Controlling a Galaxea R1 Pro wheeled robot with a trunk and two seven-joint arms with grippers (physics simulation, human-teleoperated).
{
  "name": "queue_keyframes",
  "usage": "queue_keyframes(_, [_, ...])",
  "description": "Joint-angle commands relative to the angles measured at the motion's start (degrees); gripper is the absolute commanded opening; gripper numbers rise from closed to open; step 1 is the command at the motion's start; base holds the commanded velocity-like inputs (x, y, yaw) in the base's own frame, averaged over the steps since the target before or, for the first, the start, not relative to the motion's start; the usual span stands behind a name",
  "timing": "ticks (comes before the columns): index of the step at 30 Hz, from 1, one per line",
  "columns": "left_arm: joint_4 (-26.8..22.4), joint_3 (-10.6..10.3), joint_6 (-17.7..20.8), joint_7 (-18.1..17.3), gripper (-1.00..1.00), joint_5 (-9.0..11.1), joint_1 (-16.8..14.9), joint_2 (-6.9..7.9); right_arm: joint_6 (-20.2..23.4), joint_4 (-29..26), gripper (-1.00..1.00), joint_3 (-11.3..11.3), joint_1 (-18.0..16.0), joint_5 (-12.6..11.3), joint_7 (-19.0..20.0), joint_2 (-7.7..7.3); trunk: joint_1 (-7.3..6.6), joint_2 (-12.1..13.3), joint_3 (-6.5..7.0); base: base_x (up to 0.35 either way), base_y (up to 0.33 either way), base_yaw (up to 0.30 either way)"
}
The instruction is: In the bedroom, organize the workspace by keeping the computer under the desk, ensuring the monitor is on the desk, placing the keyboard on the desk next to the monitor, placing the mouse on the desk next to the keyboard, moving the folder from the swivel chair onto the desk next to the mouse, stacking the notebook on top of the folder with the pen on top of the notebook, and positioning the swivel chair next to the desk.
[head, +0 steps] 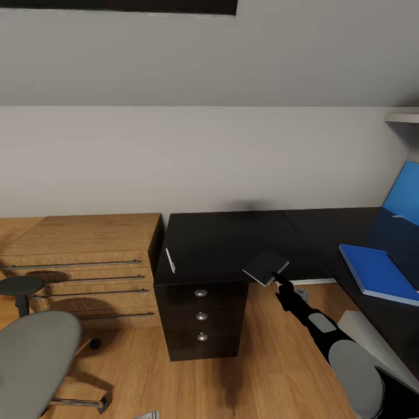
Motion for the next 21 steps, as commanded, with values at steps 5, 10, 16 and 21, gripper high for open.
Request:
queue_keyframes(5, [-0.1,-0.3,-0.4,0.4,1.00,0.6,0.0,0.08,0.5,0.0,1.00,-0.2,0.0,-0.4,0.1,0.00,0.00,0.0,-0.04,0.090,0.088,0.000])
queue_keyframes(10, [-0.1,-0.3,-0.4,0.4,1.00,0.6,0.0,0.08,0.5,0.0,1.00,-0.2,0.0,-0.4,0.1,0.00,0.00,0.0,-0.04,0.026,0.024,0.000])
queue_keyframes(16, [-0.1,-0.3,-0.4,0.4,1.00,0.6,0.0,0.08,0.5,0.0,1.00,-0.2,0.0,-0.4,0.1,0.00,0.00,0.0,-0.04,0.005,0.005,0.000])
queue_keyframes(21, [0.1,-0.3,-0.4,0.5,1.00,0.6,0.0,0.06,0.6,0.0,1.00,-0.1,0.0,-0.4,0.1,-0.03,0.00,0.0,-0.04,0.001,0.001,0.000])
